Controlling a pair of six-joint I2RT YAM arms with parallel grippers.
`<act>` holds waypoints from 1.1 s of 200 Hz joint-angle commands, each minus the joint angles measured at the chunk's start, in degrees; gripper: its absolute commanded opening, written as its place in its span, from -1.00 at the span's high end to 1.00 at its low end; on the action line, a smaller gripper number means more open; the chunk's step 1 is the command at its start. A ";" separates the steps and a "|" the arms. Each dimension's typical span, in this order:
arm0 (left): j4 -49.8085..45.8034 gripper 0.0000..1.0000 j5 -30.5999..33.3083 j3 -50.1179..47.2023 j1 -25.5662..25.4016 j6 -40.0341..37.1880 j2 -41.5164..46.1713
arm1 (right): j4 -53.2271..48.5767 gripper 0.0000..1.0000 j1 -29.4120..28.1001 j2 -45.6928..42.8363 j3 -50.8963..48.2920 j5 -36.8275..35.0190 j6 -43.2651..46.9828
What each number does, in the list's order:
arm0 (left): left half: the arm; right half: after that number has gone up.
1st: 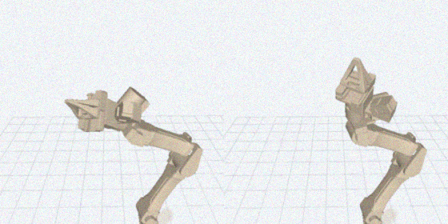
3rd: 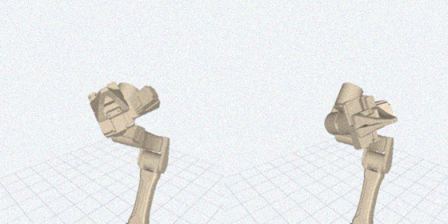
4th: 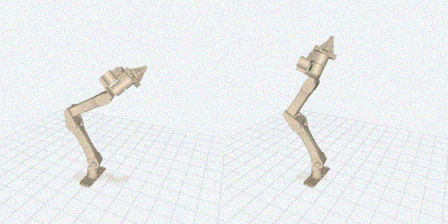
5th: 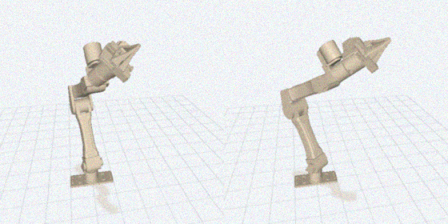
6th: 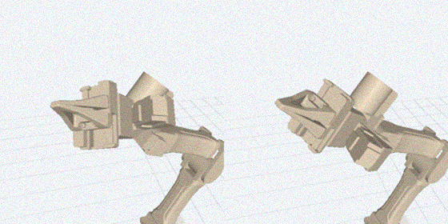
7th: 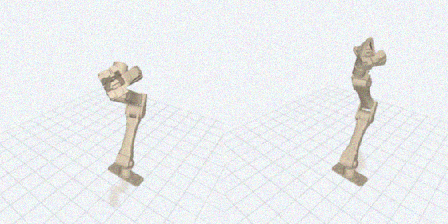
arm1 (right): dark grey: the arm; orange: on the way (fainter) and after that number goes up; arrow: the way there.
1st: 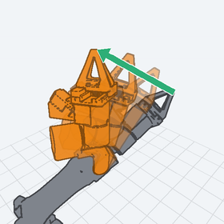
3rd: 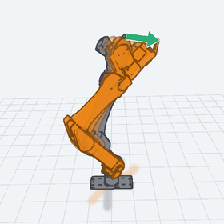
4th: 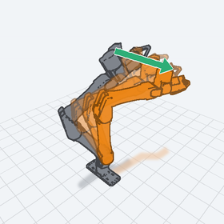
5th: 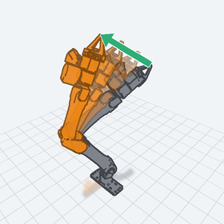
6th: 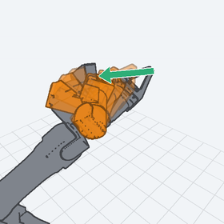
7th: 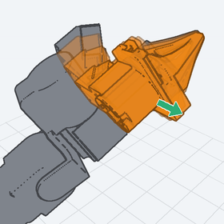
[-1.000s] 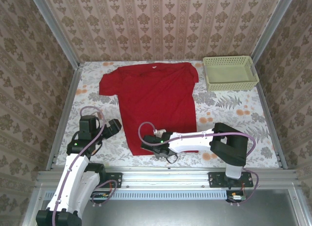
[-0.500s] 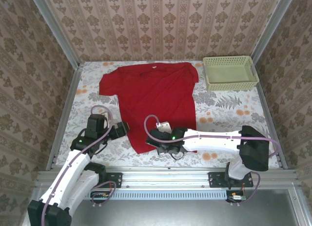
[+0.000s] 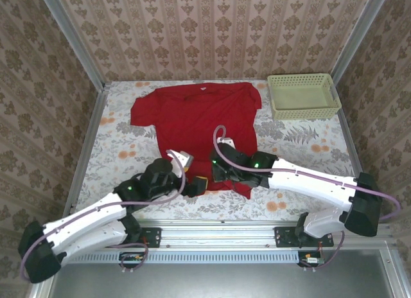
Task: Fold the inside-out t-shirt
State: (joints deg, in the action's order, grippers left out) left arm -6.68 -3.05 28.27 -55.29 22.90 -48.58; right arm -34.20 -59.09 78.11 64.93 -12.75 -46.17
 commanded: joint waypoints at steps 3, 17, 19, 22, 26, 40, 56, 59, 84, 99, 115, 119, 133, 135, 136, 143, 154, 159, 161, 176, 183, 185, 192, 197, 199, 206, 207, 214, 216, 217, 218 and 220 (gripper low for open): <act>7.05 -0.92 2.88 1.41 -1.78 -5.39 -4.73 | 2.94 1.00 1.12 -1.86 -0.25 3.88 2.07; 8.38 -0.90 4.17 1.68 -1.91 -5.49 -7.38 | 3.23 1.00 1.64 -2.15 -0.10 4.52 2.53; 8.53 -0.90 4.36 1.76 -1.93 -5.56 -7.73 | 3.25 1.00 1.73 -2.23 -0.14 4.61 2.57; 8.80 -0.90 4.77 1.85 -1.87 -5.64 -8.31 | 3.21 1.00 1.84 -2.18 -0.15 4.85 2.67; 8.99 -0.90 5.41 2.04 -1.85 -5.61 -9.04 | 3.23 1.00 1.95 -2.22 -0.02 5.18 2.79; 9.16 -0.89 7.54 3.04 -1.90 -5.44 -11.42 | 3.26 1.00 2.22 -2.23 0.03 5.79 3.36; 8.85 -0.84 11.77 4.13 -1.78 -4.51 -13.60 | 3.26 1.00 2.40 -2.11 0.12 5.92 3.85; 8.85 -0.83 12.28 4.23 -1.82 -4.45 -13.86 | 3.25 1.00 2.44 -2.13 0.09 5.83 3.89; 10.51 -0.68 14.03 4.34 -1.20 -3.54 -14.88 | 3.26 1.00 3.01 -2.52 -0.77 5.72 3.74; 11.34 -0.56 14.08 4.09 -0.44 -2.95 -14.88 | 4.78 1.00 3.24 -2.79 -1.28 5.91 3.68; 12.72 -0.41 12.77 3.64 0.56 -2.37 -14.79 | 5.17 1.00 3.50 -2.88 -1.74 5.90 3.37; 13.02 -0.37 12.14 3.59 0.82 -2.25 -14.79 | 5.34 1.00 3.54 -2.89 -1.83 6.02 3.37; 13.69 -0.21 10.47 3.57 1.60 -1.99 -15.05 | 5.63 1.00 3.63 -2.75 -1.95 6.40 3.36; 13.77 -0.18 10.33 3.62 1.59 -2.02 -15.12 | 5.63 1.00 3.63 -2.71 -1.99 6.44 3.39; 13.78 -0.17 10.25 3.62 1.68 -2.04 -15.13 | 5.67 1.00 3.63 -2.70 -1.99 6.48 3.34; 13.88 -0.07 9.91 3.71 1.82 -2.15 -15.27 | 5.72 1.00 3.63 -2.61 -1.94 6.52 3.30; 14.09 0.10 9.55 3.72 1.95 -1.91 -15.48 | 5.89 1.00 3.64 -2.69 -2.03 6.51 3.24; 14.32 0.13 9.21 3.72 2.15 -1.77 -15.62 | 6.02 1.00 3.63 -2.78 -2.23 6.60 3.07; 14.50 0.15 9.03 3.63 2.17 -1.77 -15.61 | 6.12 1.00 3.63 -2.87 -2.25 6.60 3.03; 15.20 0.33 7.64 3.78 2.38 -1.70 -16.17 | 6.58 1.00 3.63 -3.09 -2.77 6.60 2.76; 15.07 0.46 7.49 4.02 2.44 -1.55 -16.36 | 6.68 1.00 3.63 -3.24 -3.02 6.52 2.67; 15.06 0.49 7.43 4.10 2.48 -1.45 -16.44 | 6.68 1.00 3.63 -3.23 -3.04 6.51 2.67; 15.07 0.58 7.22 4.37 2.62 -1.25 -16.51 | 6.62 1.00 3.63 -3.23 -3.34 6.25 2.71; 15.01 0.64 6.88 4.64 2.64 -1.10 -16.55 | 6.48 1.00 3.63 -3.28 -3.48 5.93 2.80; 14.96 0.66 6.69 4.72 2.68 -1.01 -16.55 | 6.39 0.98 3.59 -3.37 -3.55 5.71 2.77; 14.63 0.73 6.25 5.30 2.73 -0.85 -16.46 | 5.87 0.92 3.72 -3.46 -3.81 5.12 2.89; 14.52 0.74 6.19 5.39 2.77 -0.84 -16.42 | 5.80 0.91 3.72 -3.52 -3.87 5.02 2.95; 13.77 0.84 5.75 6.26 2.86 -0.66 -16.24 | 5.47 0.82 3.72 -4.00 -4.29 4.32 3.39; 13.44 0.87 5.70 6.47 2.94 -0.59 -16.14 | 5.42 0.78 3.72 -4.16 -4.53 4.01 3.60; 13.31 0.89 5.65 6.63 2.96 -0.54 -16.08 | 5.39 0.77 3.72 -4.26 -4.58 3.90 3.66; 13.20 0.90 5.58 6.76 2.93 -0.51 -16.10 | 5.34 0.75 3.72 -4.36 -4.65 3.80 3.73; 12.97 0.92 5.42 6.98 2.98 -0.42 -16.04 | 5.29 0.72 3.72 -4.65 -4.94 3.51 3.92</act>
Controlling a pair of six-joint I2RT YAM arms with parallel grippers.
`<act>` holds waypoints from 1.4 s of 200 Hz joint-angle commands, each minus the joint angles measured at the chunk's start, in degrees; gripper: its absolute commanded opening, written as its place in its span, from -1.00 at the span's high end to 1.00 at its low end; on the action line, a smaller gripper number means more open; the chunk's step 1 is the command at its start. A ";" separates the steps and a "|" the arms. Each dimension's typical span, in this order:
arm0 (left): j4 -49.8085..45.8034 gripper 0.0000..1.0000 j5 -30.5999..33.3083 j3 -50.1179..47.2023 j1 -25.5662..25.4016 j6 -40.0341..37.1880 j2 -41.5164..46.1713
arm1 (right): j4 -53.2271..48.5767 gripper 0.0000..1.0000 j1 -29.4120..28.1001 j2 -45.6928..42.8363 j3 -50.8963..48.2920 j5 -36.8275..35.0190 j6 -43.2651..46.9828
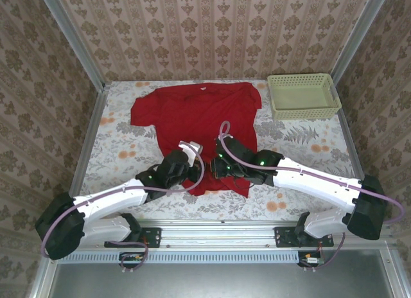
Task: Fold the inside-out t-shirt
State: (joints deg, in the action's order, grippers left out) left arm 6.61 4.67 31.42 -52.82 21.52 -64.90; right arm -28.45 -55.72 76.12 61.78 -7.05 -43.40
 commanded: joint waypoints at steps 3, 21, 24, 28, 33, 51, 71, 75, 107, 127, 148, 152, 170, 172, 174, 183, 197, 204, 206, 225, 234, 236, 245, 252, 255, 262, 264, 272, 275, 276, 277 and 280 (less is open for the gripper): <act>-0.63 0.95 -2.46 4.17 0.53 1.00 0.38 | -0.42 0.68 0.35 -3.05 -2.10 -2.52 1.43; -2.20 1.00 -3.96 5.86 1.22 1.56 1.28 | 1.30 0.47 0.31 -6.41 -5.42 -2.90 3.65; -2.41 1.00 -4.30 6.14 1.42 1.65 1.39 | 1.88 0.43 0.27 -7.02 -6.26 -2.89 3.95; -2.74 1.00 -4.68 6.42 1.63 1.84 1.65 | 2.70 0.40 0.20 -7.90 -7.40 -2.88 4.37; -3.01 1.00 -5.27 6.78 1.83 1.99 1.93 | 3.77 0.36 0.02 -9.13 -8.84 -3.03 4.79; -4.45 1.00 -6.49 7.97 2.70 2.51 2.65 | 8.86 0.25 -1.84 -12.61 -15.05 -4.34 6.13; -6.67 1.00 -8.25 10.07 3.79 2.41 2.61 | 15.28 0.15 -6.86 -12.59 -20.34 -6.94 7.90; -7.16 1.00 -8.50 10.51 3.89 2.35 2.60 | 16.68 0.12 -8.05 -11.98 -21.13 -7.27 8.28; -10.78 1.00 -9.19 14.14 4.75 1.96 3.12 | 27.20 -0.03 -13.45 -3.04 -24.25 -8.05 11.95; -12.18 1.00 -9.68 15.77 5.12 1.59 3.29 | 30.36 -0.10 -14.23 2.86 -22.88 -7.54 14.32; -13.23 1.00 -9.99 16.71 5.44 1.11 3.51 | 32.95 -0.13 -14.23 8.19 -21.35 -6.57 16.66; -13.40 1.00 -10.03 16.79 5.46 1.02 3.60 | 33.13 -0.14 -14.21 9.01 -20.92 -6.66 16.89; -13.94 1.00 -10.19 17.16 5.64 0.81 4.30 | 33.66 -0.14 -14.00 12.27 -19.66 -6.76 18.16; -13.98 1.00 -10.18 17.18 5.67 0.78 4.38 | 33.75 -0.15 -13.94 12.54 -19.56 -6.71 18.28; -13.99 1.00 -10.20 17.16 5.72 0.82 4.47 | 33.90 -0.15 -13.96 12.82 -19.41 -6.61 18.51; -14.05 1.00 -10.29 17.02 5.80 0.88 4.85 | 34.24 -0.15 -13.89 14.06 -18.76 -6.30 19.36; -14.36 1.00 -10.68 17.30 5.99 0.69 5.18 | 33.57 -0.16 -13.58 15.86 -17.29 -6.44 20.05; -14.65 1.00 -10.78 17.44 6.08 0.46 5.22 | 33.37 -0.16 -13.02 16.49 -16.76 -6.41 20.10; -14.79 1.00 -10.85 17.56 6.06 0.37 5.27 | 33.41 -0.16 -12.83 16.64 -16.66 -6.25 20.10; -15.69 1.00 -11.00 17.63 6.15 -0.47 5.81 | 33.68 -0.17 -10.35 17.63 -16.51 -6.46 20.11; -16.07 1.00 -11.00 17.55 6.19 -0.79 6.16 | 33.32 -0.17 -8.90 17.95 -16.43 -6.68 20.03; -16.18 1.00 -11.00 17.47 6.22 -0.89 6.30 | 33.25 -0.16 -8.51 18.00 -16.38 -6.80 19.93; -16.52 1.00 -11.00 17.36 6.28 -1.21 6.82 | 32.98 -0.17 -7.20 18.12 -16.34 -6.87 20.01; -16.81 1.00 -11.00 17.42 6.39 -1.56 7.14 | 32.89 -0.18 -6.34 18.10 -16.34 -6.77 20.26; -16.98 1.00 -10.99 17.42 6.33 -1.73 7.30 | 32.85 -0.18 -6.00 18.10 -16.34 -6.67 20.54; -17.54 1.00 -10.86 17.41 6.32 -2.24 7.68 | 32.61 -0.18 -5.45 17.95 -16.27 -6.72 21.10; -17.76 1.00 -10.79 17.46 6.32 -2.48 7.73 | 32.48 -0.18 -5.32 17.91 -16.26 -6.85 21.26; -18.72 1.00 -10.36 17.66 6.37 -3.16 8.09 | 32.16 -0.18 -4.78 17.63 -16.27 -7.12 21.87; -19.01 1.00 -10.22 17.77 6.33 -3.35 8.34 | 31.94 -0.18 -4.53 17.48 -16.25 -7.21 22.10; -19.10 1.00 -10.13 17.74 6.37 -3.47 8.41 | 31.86 -0.19 -4.42 17.44 -16.25 -7.25 22.11; -19.18 1.00 -10.03 17.81 6.35 -3.53 8.44 | 31.87 -0.19 -4.32 17.42 -16.25 -7.26 22.21; -19.53 1.00 -9.84 17.86 6.34 -3.87 8.55 | 31.63 -0.19 -4.11 17.29 -16.19 -7.33 22.34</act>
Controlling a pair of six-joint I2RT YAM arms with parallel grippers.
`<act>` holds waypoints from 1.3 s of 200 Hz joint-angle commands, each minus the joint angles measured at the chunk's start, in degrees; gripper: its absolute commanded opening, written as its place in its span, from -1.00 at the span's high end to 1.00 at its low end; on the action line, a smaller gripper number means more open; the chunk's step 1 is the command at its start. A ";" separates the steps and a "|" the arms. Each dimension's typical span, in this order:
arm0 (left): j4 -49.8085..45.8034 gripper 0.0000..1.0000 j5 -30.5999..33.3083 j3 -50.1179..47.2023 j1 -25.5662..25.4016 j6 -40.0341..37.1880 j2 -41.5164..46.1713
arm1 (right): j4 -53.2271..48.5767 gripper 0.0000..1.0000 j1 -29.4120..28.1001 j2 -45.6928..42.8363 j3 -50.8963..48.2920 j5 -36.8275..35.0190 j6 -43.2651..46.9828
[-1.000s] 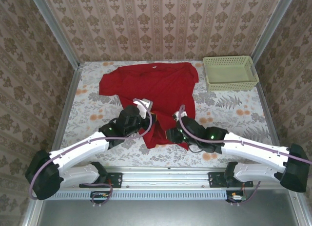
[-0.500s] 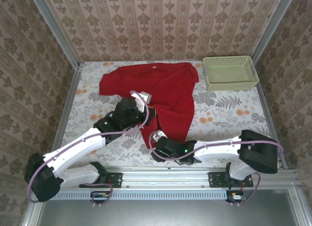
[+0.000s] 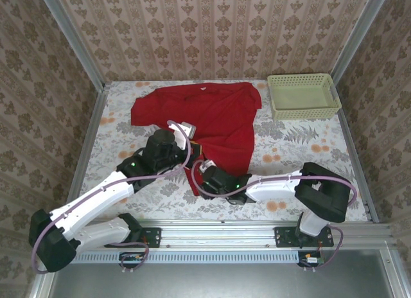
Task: Fold the inside-out t-shirt
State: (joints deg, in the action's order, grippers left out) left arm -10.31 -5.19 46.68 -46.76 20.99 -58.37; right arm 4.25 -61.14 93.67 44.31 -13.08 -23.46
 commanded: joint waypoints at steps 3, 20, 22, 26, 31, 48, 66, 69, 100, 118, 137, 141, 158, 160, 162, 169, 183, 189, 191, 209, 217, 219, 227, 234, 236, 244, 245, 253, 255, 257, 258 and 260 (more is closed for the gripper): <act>-3.02 1.00 0.20 2.63 0.35 -3.49 2.18 | -1.23 -0.19 1.56 -0.44 1.24 -1.34 2.57; -4.40 1.00 0.83 2.89 0.40 -4.85 3.03 | -2.82 -0.21 2.49 -1.00 1.43 -2.52 3.89; -4.55 1.00 0.89 2.89 0.37 -4.94 3.09 | -3.08 -0.21 2.58 -1.07 1.46 -2.84 4.09; -4.82 1.00 1.01 3.01 0.32 -5.22 3.21 | -3.55 -0.21 2.76 -1.18 1.60 -3.20 4.35; -5.14 1.00 1.10 3.15 0.31 -5.62 3.39 | -3.97 -0.22 3.06 -1.40 1.66 -3.49 4.54; -6.01 1.00 1.19 3.59 0.30 -6.43 3.70 | -4.49 -0.28 3.90 -2.36 1.48 -4.64 5.49; -6.27 1.00 0.94 4.09 0.34 -6.67 3.86 | -4.89 -0.35 4.92 -3.33 1.30 -6.06 5.98; -6.25 1.00 0.81 4.19 0.32 -6.71 3.87 | -4.93 -0.36 5.14 -3.44 1.30 -6.22 5.90; -5.82 1.00 -1.18 5.86 0.32 -5.93 3.54 | -4.08 -0.39 5.68 -1.81 2.27 -8.28 5.77; -5.43 1.00 -3.33 7.19 0.29 -5.19 3.26 | -3.83 -0.40 5.69 0.19 3.66 -12.04 4.40; -5.62 1.00 -5.33 8.89 0.27 -4.87 2.81 | -2.14 -0.42 5.68 1.58 4.69 -16.84 3.90; -5.83 1.00 -5.58 9.24 0.28 -4.76 2.80 | -1.66 -0.42 5.69 1.83 4.87 -17.80 3.87; -6.39 1.00 -6.53 10.59 0.26 -4.90 2.52 | 1.01 -0.44 5.94 2.57 5.75 -20.45 4.70; -6.50 1.00 -6.64 10.69 0.20 -4.97 2.55 | 1.50 -0.44 6.01 2.64 5.78 -20.48 4.97; -6.53 1.00 -6.73 10.84 0.30 -5.04 2.49 | 1.96 -0.44 6.08 2.72 5.78 -20.49 5.28; -7.00 1.00 -6.85 11.38 0.23 -5.37 2.39 | 3.71 -0.45 6.36 2.70 5.69 -20.13 6.21; -8.08 1.00 -5.47 12.28 0.31 -6.15 2.21 | 7.37 -0.47 7.90 2.00 4.72 -15.19 7.26; -8.78 1.00 -4.38 12.63 0.34 -6.50 2.13 | 8.54 -0.47 8.73 1.54 4.20 -12.49 7.30; -8.94 1.00 -4.04 12.64 0.35 -6.63 2.19 | 8.81 -0.47 8.97 1.43 4.02 -11.90 7.32; -10.54 1.00 -2.72 13.31 0.79 -7.41 2.36 | 11.87 -0.49 10.32 0.89 2.20 -8.15 7.62; -10.40 1.00 -3.16 13.40 0.96 -7.33 2.57 | 11.29 -0.49 10.73 1.44 2.38 -9.12 6.89; -10.23 1.00 -3.40 13.36 0.97 -7.29 2.60 | 11.04 -0.49 10.73 1.61 2.54 -9.52 6.64; -9.47 1.00 -4.49 13.42 0.97 -6.89 2.73 | 10.21 -0.50 10.92 2.63 3.24 -11.22 5.96; -8.60 1.00 -5.75 13.46 1.05 -6.39 2.57 | 10.01 -0.49 11.00 3.60 3.79 -12.41 5.81; -8.31 1.00 -6.20 13.56 1.06 -6.23 2.52 | 10.21 -0.50 11.01 3.84 3.94 -12.71 5.71; -7.47 1.00 -7.83 14.14 0.98 -5.61 2.01 | 11.12 -0.50 11.04 4.85 4.37 -13.69 5.26; -7.41 1.00 -8.00 14.32 0.98 -5.57 1.93 | 11.26 -0.50 11.04 5.03 4.46 -13.80 5.13; -7.38 1.00 -9.29 15.69 1.03 -5.27 0.98 | 11.88 -0.50 11.13 6.14 5.41 -14.53 4.56; -7.48 1.00 -9.48 16.09 1.03 -5.22 0.76 | 11.93 -0.51 11.20 6.47 5.65 -14.63 4.35; -7.54 1.00 -9.55 16.50 1.03 -5.21 0.55 | 11.92 -0.50 11.22 6.73 5.90 -14.79 4.18; -7.58 1.00 -9.61 16.73 1.00 -5.15 0.50 | 11.97 -0.50 11.26 6.85 6.15 -14.78 4.11; -7.66 1.00 -9.69 17.08 1.02 -5.03 0.29 | 12.06 -0.51 11.30 7.11 6.56 -14.91 3.99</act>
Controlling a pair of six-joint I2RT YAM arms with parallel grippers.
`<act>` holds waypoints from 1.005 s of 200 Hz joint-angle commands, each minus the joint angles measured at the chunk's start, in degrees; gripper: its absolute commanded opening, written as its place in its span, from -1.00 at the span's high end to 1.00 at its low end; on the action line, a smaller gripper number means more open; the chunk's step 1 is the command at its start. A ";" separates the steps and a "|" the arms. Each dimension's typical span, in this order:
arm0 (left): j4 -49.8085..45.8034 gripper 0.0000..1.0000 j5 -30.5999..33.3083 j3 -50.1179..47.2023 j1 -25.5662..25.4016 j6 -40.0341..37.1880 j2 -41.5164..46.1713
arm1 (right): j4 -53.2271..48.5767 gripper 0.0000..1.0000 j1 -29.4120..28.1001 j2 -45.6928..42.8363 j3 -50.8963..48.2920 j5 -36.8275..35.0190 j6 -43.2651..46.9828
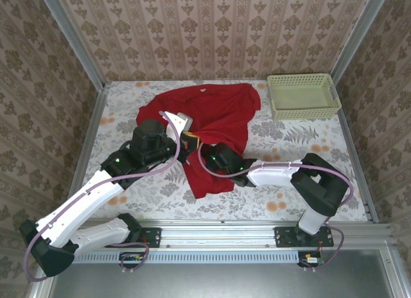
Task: Fold the inside-out t-shirt
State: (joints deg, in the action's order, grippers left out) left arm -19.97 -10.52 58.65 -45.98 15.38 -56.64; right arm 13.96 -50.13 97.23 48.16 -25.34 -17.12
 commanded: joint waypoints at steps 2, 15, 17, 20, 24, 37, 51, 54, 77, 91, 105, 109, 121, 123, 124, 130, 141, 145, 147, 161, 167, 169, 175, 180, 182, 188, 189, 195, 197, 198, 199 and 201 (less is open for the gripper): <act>1.90 1.00 -4.40 5.51 0.26 0.68 -1.63 | 2.32 -0.51 0.34 3.92 3.14 -2.75 -2.53; 2.01 1.00 -4.63 7.62 0.22 1.00 -2.32 | 2.12 -0.51 0.55 6.32 5.99 -3.68 -3.07; 2.01 1.00 -4.71 7.99 0.22 1.04 -2.39 | 1.95 -0.51 0.62 6.70 6.49 -3.78 -3.15; 1.99 1.00 -4.76 8.32 0.23 1.05 -2.46 | 1.62 -0.52 0.65 7.27 7.23 -3.87 -3.28; 2.00 1.00 -4.85 8.95 0.23 1.13 -2.61 | 1.27 -0.52 0.90 8.10 8.26 -3.88 -3.39; 1.79 1.00 -5.18 10.80 0.26 1.31 -3.18 | -0.14 -0.53 1.66 10.46 11.59 -3.86 -4.17; 0.90 1.00 -5.64 13.13 0.21 1.17 -4.01 | -1.71 -0.56 2.86 12.51 14.67 -3.17 -5.69; 0.80 1.00 -5.77 13.65 0.20 1.26 -4.14 | -2.00 -0.56 3.18 12.87 15.29 -3.00 -6.02; 0.57 1.00 -6.26 16.29 0.20 1.45 -4.66 | -5.31 -0.63 5.15 15.38 19.77 -1.24 -8.32; 0.80 1.00 -6.52 17.36 0.23 1.58 -4.71 | -8.06 -0.72 6.18 16.67 22.50 -0.82 -9.97; 1.11 1.00 -6.60 18.39 0.22 1.74 -4.75 | -10.95 -0.78 7.14 18.02 25.01 -0.17 -11.79; 1.15 1.00 -6.57 18.66 0.20 1.76 -4.77 | -11.69 -0.80 7.35 18.43 25.59 -0.13 -12.25; 1.16 1.00 -6.48 19.65 0.22 1.87 -4.79 | -14.13 -0.92 7.97 19.63 27.70 -0.23 -13.60; 1.27 1.00 -6.49 19.76 0.19 1.86 -4.77 | -14.55 -0.93 8.10 19.85 28.00 -0.23 -13.72; 1.30 1.00 -6.51 19.84 0.23 1.85 -4.78 | -14.78 -0.93 8.11 19.98 28.15 -0.23 -13.76; 1.46 1.00 -6.60 20.20 0.21 1.94 -4.75 | -16.13 -0.99 8.35 20.54 29.40 -0.28 -14.06; 1.68 1.00 -6.70 21.01 0.25 2.16 -4.71 | -19.07 -1.00 8.82 21.95 31.64 -0.84 -14.81; 1.82 1.00 -6.77 21.29 0.24 2.33 -4.71 | -20.15 -1.00 8.97 22.54 32.66 -0.88 -14.98; 1.90 1.00 -6.87 21.43 0.22 2.41 -4.71 | -20.71 -1.00 9.06 22.89 33.11 -0.88 -15.03; 2.84 1.00 -7.46 22.53 0.19 3.08 -4.80 | -24.64 -1.00 9.59 25.08 36.65 -0.93 -15.95; 3.34 1.00 -7.70 23.02 0.25 3.42 -4.95 | -26.48 -1.00 9.73 26.16 38.44 -0.94 -16.32; 3.46 1.00 -7.81 23.13 0.27 3.50 -5.01 | -27.24 -1.00 9.79 26.54 39.12 -0.87 -16.46; 3.74 1.00 -8.15 23.74 0.24 3.78 -5.33 | -29.30 -1.00 9.87 27.74 41.02 -0.88 -16.70; 3.86 1.00 -8.34 24.19 0.19 3.95 -5.61 | -30.92 -1.00 9.91 28.82 42.71 -0.86 -16.85; 3.88 1.00 -8.43 24.46 0.16 4.02 -5.74 | -31.71 -1.00 9.91 29.18 43.57 -0.90 -16.88; 3.98 1.00 -8.52 25.04 0.15 4.17 -6.12 | -34.54 -1.00 9.94 30.64 45.38 -1.00 -17.06; 3.97 1.00 -8.53 25.16 0.17 4.20 -6.16 | -34.97 -1.00 10.00 30.86 45.72 -1.01 -17.10; 4.12 1.00 -8.52 25.71 0.12 4.34 -6.60 | -37.22 -1.00 9.88 32.22 48.15 -1.19 -17.30; 4.03 1.00 -8.50 25.90 0.10 4.38 -6.78 | -38.14 -1.00 9.92 32.73 48.82 -1.13 -17.37; 4.00 1.00 -8.48 25.94 0.10 4.35 -6.84 | -38.48 -1.00 9.94 32.97 49.33 -1.12 -17.39; 3.98 1.00 -8.47 26.01 0.10 4.33 -6.92 | -38.83 -1.00 9.91 33.17 49.71 -1.12 -17.45; 4.02 1.00 -8.46 26.21 0.10 4.43 -6.97 | -39.77 -1.00 9.88 33.74 50.44 -1.16 -17.53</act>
State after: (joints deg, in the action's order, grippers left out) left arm -20.16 -16.64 80.88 -45.98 18.04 -62.87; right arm -12.47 -40.49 125.82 91.24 -26.26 -32.27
